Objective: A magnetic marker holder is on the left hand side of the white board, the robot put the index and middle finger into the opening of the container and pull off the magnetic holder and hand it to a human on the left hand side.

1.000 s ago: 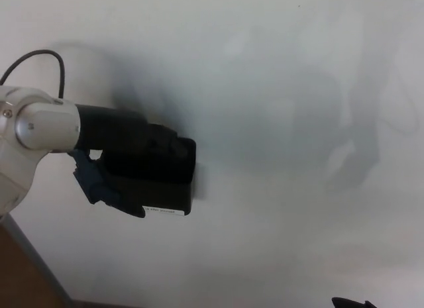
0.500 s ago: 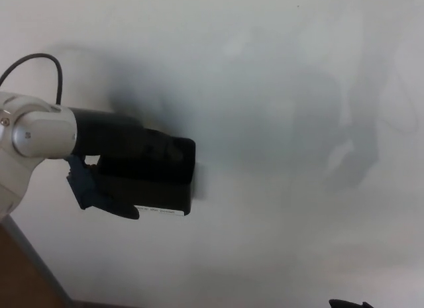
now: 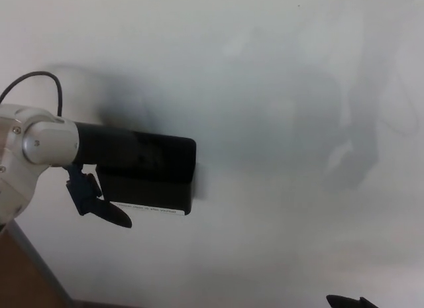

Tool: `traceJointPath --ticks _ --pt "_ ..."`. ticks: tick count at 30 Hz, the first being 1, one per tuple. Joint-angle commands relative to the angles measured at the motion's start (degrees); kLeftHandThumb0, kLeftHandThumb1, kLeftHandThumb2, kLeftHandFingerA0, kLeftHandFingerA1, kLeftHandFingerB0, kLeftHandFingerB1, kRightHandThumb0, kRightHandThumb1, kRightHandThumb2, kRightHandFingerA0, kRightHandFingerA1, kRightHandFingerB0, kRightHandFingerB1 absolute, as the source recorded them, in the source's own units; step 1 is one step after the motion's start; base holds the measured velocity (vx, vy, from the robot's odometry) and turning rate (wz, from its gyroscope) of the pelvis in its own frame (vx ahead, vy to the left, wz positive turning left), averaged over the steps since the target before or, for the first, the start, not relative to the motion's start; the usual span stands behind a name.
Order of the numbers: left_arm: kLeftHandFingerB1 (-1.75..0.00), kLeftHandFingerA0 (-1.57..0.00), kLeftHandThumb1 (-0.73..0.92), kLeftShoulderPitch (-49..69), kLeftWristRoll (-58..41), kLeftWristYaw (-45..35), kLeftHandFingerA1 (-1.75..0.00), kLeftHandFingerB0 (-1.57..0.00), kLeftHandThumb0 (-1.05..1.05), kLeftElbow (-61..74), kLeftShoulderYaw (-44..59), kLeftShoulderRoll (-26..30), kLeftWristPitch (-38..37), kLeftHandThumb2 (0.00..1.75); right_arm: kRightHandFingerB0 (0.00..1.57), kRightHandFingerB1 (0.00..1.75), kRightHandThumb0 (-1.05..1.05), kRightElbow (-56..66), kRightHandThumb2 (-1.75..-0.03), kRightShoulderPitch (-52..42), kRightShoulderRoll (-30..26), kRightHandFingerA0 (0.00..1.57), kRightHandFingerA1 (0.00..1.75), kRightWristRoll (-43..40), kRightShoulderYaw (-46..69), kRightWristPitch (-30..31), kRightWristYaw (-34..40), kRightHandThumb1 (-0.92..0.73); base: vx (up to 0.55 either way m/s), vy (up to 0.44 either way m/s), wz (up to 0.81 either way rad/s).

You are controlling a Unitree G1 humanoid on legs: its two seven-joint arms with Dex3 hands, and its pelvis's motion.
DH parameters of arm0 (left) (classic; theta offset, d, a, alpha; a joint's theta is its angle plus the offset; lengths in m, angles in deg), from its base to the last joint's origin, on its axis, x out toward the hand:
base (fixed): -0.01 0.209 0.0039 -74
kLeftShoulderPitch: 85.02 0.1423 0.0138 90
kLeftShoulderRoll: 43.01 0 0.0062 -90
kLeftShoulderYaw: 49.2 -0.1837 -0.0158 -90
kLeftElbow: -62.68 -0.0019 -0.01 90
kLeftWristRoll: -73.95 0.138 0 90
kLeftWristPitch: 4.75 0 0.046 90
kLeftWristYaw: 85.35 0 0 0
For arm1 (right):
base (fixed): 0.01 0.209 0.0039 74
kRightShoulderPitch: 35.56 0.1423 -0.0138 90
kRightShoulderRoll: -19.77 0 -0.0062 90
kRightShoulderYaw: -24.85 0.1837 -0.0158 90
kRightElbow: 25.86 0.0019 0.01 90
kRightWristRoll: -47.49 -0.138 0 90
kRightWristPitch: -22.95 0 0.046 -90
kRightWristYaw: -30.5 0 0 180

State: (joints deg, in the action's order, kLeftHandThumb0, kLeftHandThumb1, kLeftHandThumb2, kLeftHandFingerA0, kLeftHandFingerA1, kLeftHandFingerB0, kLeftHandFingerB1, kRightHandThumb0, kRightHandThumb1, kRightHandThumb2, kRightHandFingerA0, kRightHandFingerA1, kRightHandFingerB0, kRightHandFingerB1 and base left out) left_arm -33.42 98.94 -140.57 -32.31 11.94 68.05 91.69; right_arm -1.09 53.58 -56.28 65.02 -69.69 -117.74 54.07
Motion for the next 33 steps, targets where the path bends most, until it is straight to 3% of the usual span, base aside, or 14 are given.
traceJointPath --ticks 1,12,13,14,15,16,17,20,21,26,27,28,29,33 --pt "-0.21 -0.02 0.51 -1.46 3.31 1.9 -0.31 -0.07 -0.85 -2.29 -1.29 -1.75 -1.35 0.91 0.61 0.44 -0.56 0.11 -0.62 0.37 -0.7 0.7 0.48 -0.24 0.12 -0.86 0.55 -0.64 0.0 0.0 0.0" --pt "-0.23 -0.07 0.53 -4.95 6.02 2.61 -0.39 -0.01 -0.87 -6.66 -4.31 -6.02 -4.9 0.92 0.62 0.45 -0.52 0.7 -0.6 1.38 -0.7 0.69 0.48 0.23 -0.23 -0.55 1.27 -0.67 0.0 0.0 0.0" --pt "-0.24 -0.16 0.57 -5.63 6.94 2.1 -0.3 -0.1 -0.83 -7.18 -5.2 -6.84 -3.92 0.59 0.63 0.45 -0.52 0.8 -0.6 1.43 -0.76 0.72 0.48 0.26 -0.21 -0.4 1.41 -0.67 0.0 0.0 0.0" --pt "-0.24 -0.16 0.57 -5.83 7.24 1.94 -0.3 -0.1 -0.83 -7.37 -5.43 -7.1 -3.67 0.59 0.63 0.45 -0.52 0.84 -0.6 1.45 -0.77 0.72 0.48 0.26 -0.2 -0.36 1.45 -0.67 0.0 0.0 0.0" --pt "-0.48 0.0 0.2 -6.06 8.01 2.18 -0.48 0.0 -0.35 -7.67 -5.9 -7.48 -3.46 0.84 0.63 0.45 -0.51 0.9 -0.6 1.47 -0.81 0.7 0.47 0.3 -0.21 -0.39 1.52 -0.67 0.0 0.0 0.0" --pt "-0.48 0.0 0.2 -6.26 8.81 2.59 -0.48 0.0 -0.35 -8.03 -6.35 -7.82 -3.38 0.84 0.63 0.45 -0.51 0.97 -0.6 1.49 -0.85 0.7 0.47 0.35 -0.24 -0.45 1.58 -0.67 0.0 0.0 0.0" --pt "-0.35 -0.44 0.39 -6.49 10.23 3.42 -0.52 -0.11 -0.62 -8.55 -7.08 -8.12 -3.09 0.71 0.64 0.45 -0.52 0.94 -0.6 1.59 -0.87 0.7 0.47 0.4 -0.28 -0.49 1.62 -0.67 0.0 0.0 0.0" --pt "-0.43 -0.57 0.25 -7.0 12.82 5.13 -0.71 0.0 -0.33 -9.96 -8.31 -8.75 -2.92 0.81 0.62 0.45 -0.54 0.88 -0.62 1.85 -0.82 0.7 0.49 0.27 -0.25 -0.46 1.55 -0.62 0.0 0.0 0.0" --pt "-0.36 -0.75 0.36 -6.76 13.07 6.2 -0.8 -0.15 -0.51 -10.37 -8.27 -8.85 -3.26 0.66 0.64 0.45 -0.52 0.9 -0.6 1.92 -0.82 0.7 0.47 0.29 -0.26 -0.48 1.62 -0.67 0.0 0.0 0.0" --pt "-0.31 -0.77 0.46 -6.8 15.38 8.73 -0.59 -0.31 -0.35 -12.22 -9.14 -8.99 -4.31 0.54 0.64 0.45 -0.52 0.76 -0.6 2.48 -1.04 0.7 0.48 0.47 -0.38 -0.65 1.73 -0.67 0.0 0.0 0.0" --pt "-0.51 -0.71 0.31 -7.0 16.07 9.17 -0.75 -0.19 -0.21 -12.64 -9.65 -8.94 -4.85 0.84 0.61 0.46 -0.56 0.79 -0.63 2.59 -1.14 0.7 0.5 0.69 -0.46 -0.59 2.0 -0.63 0.0 0.0 0.0" --pt "-0.51 -0.71 0.31 -7.14 16.52 9.49 -0.75 -0.19 -0.21 -12.93 -10.0 -8.91 -5.23 0.84 0.61 0.46 -0.56 0.81 -0.63 2.66 -1.21 0.7 0.5 0.84 -0.53 -0.54 2.21 -0.63 0.0 0.0 0.0" --pt "-0.34 -0.67 0.55 -7.47 18.24 10.45 -0.78 -0.44 -0.24 -13.47 -11.27 -8.81 -6.13 0.57 0.64 0.45 -0.54 0.88 -0.6 2.84 -1.21 0.71 0.48 0.77 -0.51 -0.45 2.15 -0.68 0.0 0.0 0.0" --pt "-0.44 -0.67 0.59 -9.12 24.56 11.16 -0.77 -0.59 -0.3 -14.35 -16.6 -8.44 -7.63 0.58 0.64 0.46 -0.53 0.78 -0.61 3.45 -1.03 0.74 0.5 0.27 -0.37 -0.3 1.46 -0.68 0.0 0.0 0.0"
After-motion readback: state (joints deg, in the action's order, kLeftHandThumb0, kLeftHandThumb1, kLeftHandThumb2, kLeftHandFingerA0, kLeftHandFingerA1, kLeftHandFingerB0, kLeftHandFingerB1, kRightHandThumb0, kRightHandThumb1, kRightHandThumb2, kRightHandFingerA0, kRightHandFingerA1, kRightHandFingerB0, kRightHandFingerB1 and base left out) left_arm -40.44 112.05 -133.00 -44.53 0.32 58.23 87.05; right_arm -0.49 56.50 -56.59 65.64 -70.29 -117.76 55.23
